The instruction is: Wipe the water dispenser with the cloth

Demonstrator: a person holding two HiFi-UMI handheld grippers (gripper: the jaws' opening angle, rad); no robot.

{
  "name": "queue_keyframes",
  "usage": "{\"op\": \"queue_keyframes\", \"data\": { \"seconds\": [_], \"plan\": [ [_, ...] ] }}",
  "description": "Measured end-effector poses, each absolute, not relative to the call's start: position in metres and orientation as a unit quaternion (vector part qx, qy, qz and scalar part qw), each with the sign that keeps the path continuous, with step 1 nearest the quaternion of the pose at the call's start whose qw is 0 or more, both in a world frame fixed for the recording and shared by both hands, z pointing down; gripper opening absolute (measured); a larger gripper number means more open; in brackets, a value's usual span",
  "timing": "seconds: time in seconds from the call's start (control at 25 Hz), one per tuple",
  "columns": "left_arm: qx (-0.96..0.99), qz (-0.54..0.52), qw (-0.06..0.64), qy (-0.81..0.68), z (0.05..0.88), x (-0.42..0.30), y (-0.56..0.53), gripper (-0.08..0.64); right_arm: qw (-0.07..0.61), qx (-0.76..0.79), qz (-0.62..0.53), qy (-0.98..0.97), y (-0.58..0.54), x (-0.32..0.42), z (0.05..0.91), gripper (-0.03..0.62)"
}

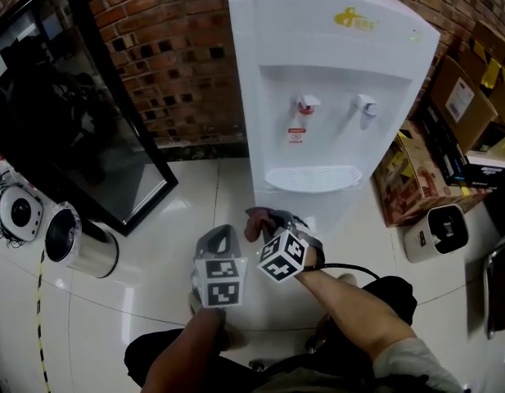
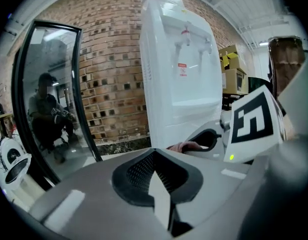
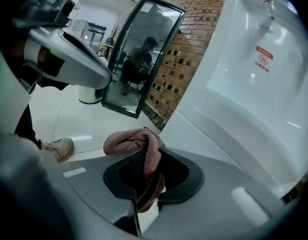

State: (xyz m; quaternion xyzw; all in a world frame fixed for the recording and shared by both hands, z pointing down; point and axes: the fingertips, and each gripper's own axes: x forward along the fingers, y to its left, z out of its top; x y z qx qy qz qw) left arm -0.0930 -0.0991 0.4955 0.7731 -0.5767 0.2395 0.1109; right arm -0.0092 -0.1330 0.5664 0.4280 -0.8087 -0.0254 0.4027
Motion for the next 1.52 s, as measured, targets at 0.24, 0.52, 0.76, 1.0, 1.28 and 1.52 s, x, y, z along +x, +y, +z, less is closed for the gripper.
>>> {"op": "queue_keyframes", "data": {
  "seconds": [0.24,0.52,0.76,1.0,1.28,1.52],
  "plan": [
    [0.777,0.221,0.111,-0.579,0.487,-0.096,-0.108,0.000,0.381,0.454,-0.042,-0.804,-0.145,-0.027,0.583,0.072],
    [0.773,0.232,0.120,-0.578,0.499,-0.098,-0.110,0.000,0.333,0.540,0.016,-0.773,-0.160,0.013,0.602,0.072],
    [0.783,0.244,0.118,-0.560,0.506,-0.077,-0.114,0.000,0.315,0.583,0.040,-0.748,-0.156,0.059,0.616,0.071],
    [0.799,0.254,0.108,-0.535,0.510,-0.040,-0.119,0.000,0.288,0.597,0.035,-0.748,-0.157,0.080,0.598,0.071],
    [0.821,0.252,0.095,-0.504,0.507,0.005,-0.120,0.000,0.257,0.646,0.068,-0.716,-0.153,0.137,0.587,0.071],
    [0.834,0.242,0.090,-0.488,0.500,0.036,-0.118,0.000,0.235,0.692,0.110,-0.674,-0.147,0.198,0.590,0.071]
  ]
}}
